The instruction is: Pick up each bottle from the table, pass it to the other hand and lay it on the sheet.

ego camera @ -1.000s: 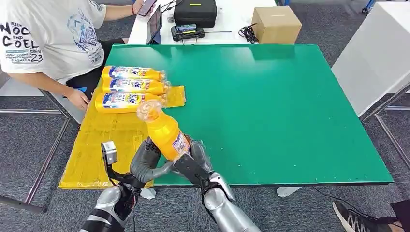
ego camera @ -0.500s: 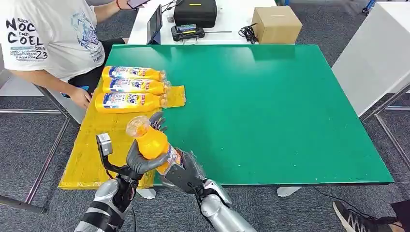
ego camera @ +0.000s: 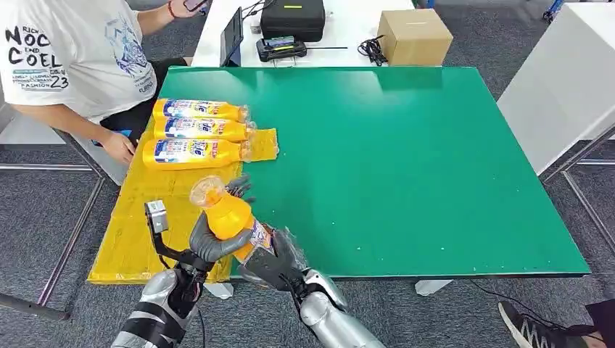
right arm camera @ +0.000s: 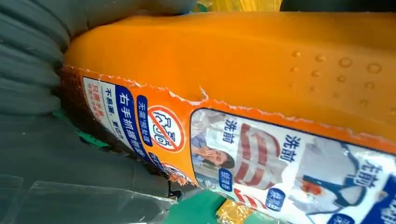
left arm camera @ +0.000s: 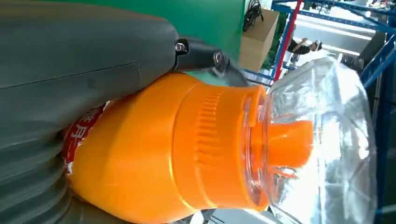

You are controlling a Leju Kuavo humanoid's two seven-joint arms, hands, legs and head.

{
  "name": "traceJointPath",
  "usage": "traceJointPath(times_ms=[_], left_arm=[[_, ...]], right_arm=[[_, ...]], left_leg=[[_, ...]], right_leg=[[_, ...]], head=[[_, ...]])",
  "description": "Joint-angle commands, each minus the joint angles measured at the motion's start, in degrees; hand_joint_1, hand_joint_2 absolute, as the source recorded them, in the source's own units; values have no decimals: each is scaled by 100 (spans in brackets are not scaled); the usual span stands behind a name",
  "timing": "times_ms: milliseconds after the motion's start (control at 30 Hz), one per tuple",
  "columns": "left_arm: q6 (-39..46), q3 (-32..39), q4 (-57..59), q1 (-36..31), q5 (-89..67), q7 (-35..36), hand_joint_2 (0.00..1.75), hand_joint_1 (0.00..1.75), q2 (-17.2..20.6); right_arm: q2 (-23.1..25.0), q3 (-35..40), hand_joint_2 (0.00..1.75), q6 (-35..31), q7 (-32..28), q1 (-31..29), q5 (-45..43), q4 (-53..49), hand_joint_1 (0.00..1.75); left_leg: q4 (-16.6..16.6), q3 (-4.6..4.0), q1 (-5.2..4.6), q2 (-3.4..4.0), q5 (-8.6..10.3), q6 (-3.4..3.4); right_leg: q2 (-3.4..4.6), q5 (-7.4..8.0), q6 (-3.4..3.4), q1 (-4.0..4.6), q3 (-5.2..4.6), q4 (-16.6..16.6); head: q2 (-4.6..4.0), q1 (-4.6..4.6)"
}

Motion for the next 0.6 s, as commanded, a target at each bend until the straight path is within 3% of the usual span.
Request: traceJointPath(times_ms=[33,333,367,400,433,467,600], left_arm=[[-142,-201,57,-317,24,37,175,175,41],[-101,-140,-137,-247,44,48,175,175,66],[-49,-108,-176,-229,41,51,175,175,61],[30,-43,-247,-192,43,42,175,175,49],[102,1,-295,-173,34,34,175,175,48],[155,35,-326,-168,28,35,175,175,44],[652,276,-307,-269,-37,21,175,175,21]], right_arm=[[-119,36,175,-292,94,-122,134,224,166],[-142,-230,175,-537,135,-91,122,23,161],[-119,-324,175,-626,125,-60,84,-34,101],[-73,-504,175,-753,80,-2,-41,-159,0],[-63,-576,175,-774,60,24,-103,-259,0],[-68,-628,0,-820,2,67,-146,-390,0],[-211,-817,0,-665,-251,423,-555,-1618,0]], left_leg=[[3,24,14,-11,-13,-11],[2,15,9,-7,-7,-8],[5,25,14,-8,-14,-11],[2,17,9,-8,-9,-8],[4,30,15,-7,-15,-12],[3,19,11,-7,-11,-9],[2,20,9,-4,-13,-10]], right_leg=[[-15,-14,-14,15,33,-4],[-9,-8,-11,10,21,-2],[-11,-14,-15,16,33,-2],[-10,-10,-11,10,23,-1],[-11,-15,-15,16,39,-4],[-9,-11,-13,12,26,-3],[-6,-13,-14,10,26,0]], head=[[0,0],[0,0],[0,-2],[0,0],[0,-2],[0,0],[0,-2]])
